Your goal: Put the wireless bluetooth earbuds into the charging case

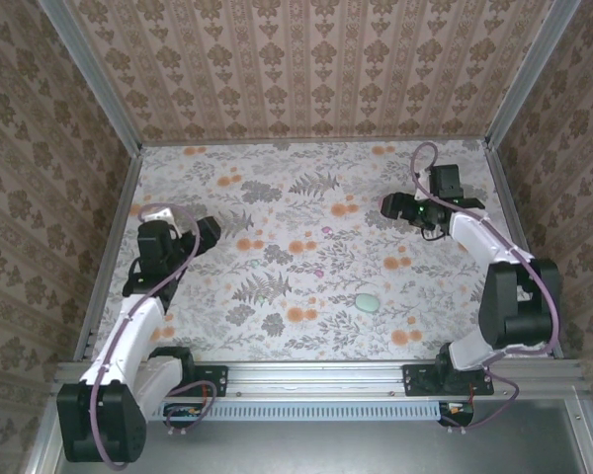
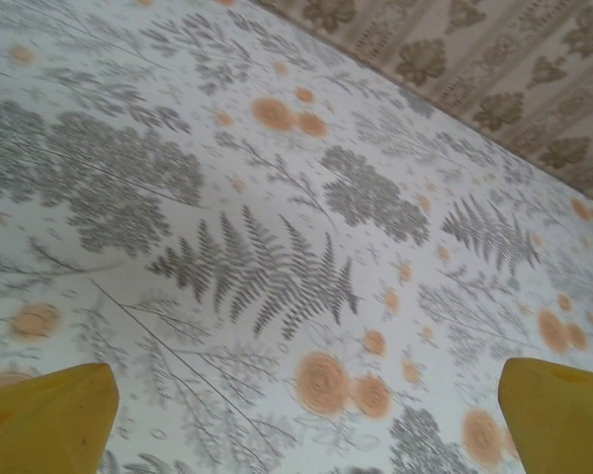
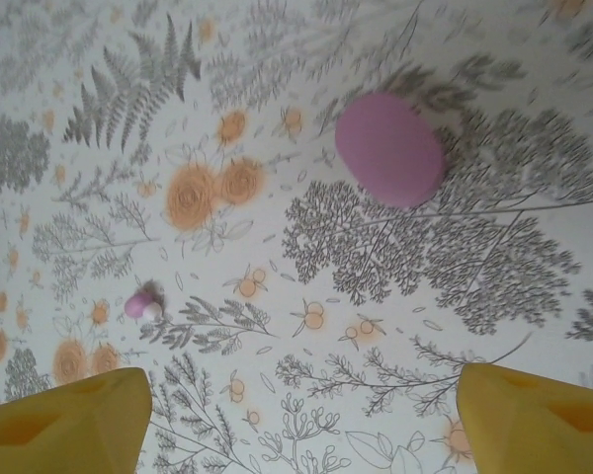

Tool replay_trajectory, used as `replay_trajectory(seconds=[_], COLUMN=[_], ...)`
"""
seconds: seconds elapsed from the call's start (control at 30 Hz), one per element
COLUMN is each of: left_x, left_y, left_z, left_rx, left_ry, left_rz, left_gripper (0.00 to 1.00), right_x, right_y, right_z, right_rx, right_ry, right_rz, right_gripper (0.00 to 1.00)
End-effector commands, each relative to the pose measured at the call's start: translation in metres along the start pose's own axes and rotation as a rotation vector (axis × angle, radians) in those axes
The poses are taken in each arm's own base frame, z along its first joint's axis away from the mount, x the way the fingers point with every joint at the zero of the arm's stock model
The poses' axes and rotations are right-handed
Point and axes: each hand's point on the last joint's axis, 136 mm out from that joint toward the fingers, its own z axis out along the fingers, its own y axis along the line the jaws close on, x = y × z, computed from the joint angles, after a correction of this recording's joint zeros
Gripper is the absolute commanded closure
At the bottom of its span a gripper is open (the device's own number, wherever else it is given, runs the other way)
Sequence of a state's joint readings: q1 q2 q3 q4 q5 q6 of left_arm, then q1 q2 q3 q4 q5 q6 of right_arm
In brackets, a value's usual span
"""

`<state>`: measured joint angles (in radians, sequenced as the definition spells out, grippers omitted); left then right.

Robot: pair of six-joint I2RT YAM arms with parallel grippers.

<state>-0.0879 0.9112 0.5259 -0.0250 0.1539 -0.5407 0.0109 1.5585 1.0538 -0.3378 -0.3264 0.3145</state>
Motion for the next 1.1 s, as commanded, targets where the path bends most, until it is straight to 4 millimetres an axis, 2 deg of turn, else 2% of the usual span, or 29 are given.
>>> replay_trajectory(seconds=[0.0, 0.2, 0.37, 0.53, 0.9, 1.07], left_x=[0.019, 0.034, 0.039, 0.040, 0.040, 0.038], left_y=[-0.006, -0.024, -0.032, -0.040, -0.042, -0.039], left_z=[0.000, 0.003, 0.004, 0.001, -0.005, -0.009], left_rx=[0.007, 0.035, 0.041, 0.061, 0.066, 0.049], left_ry=[0.054, 0.100, 0.126, 0.152, 0.158, 0.144], left_rz=[-0.033, 0.008, 0.026, 0.070, 0.083, 0.086], left_gripper=[0.00, 0.00, 0.00, 0.00, 0.00, 0.00], right_x=[0.005, -0.008, -0.023, -0.035, -0.033, -0.022], right_y=[0.002, -0.011, -0.024, -0.024, -0.023, -0.021], right_z=[0.014, 0.045, 0.061, 0.075, 0.102, 0.108], right_rx=[-0.011, 0.056, 0.144, 0.179, 0.231, 0.258], right_ry=[0.087, 0.140, 0.194, 0.232, 0.307, 0.340], right_rz=[0.028, -0.057, -0.132, -0.216, -0.344, -0.402], right_gripper=[0.19, 0.23, 0.23, 0.23, 0.22, 0.22])
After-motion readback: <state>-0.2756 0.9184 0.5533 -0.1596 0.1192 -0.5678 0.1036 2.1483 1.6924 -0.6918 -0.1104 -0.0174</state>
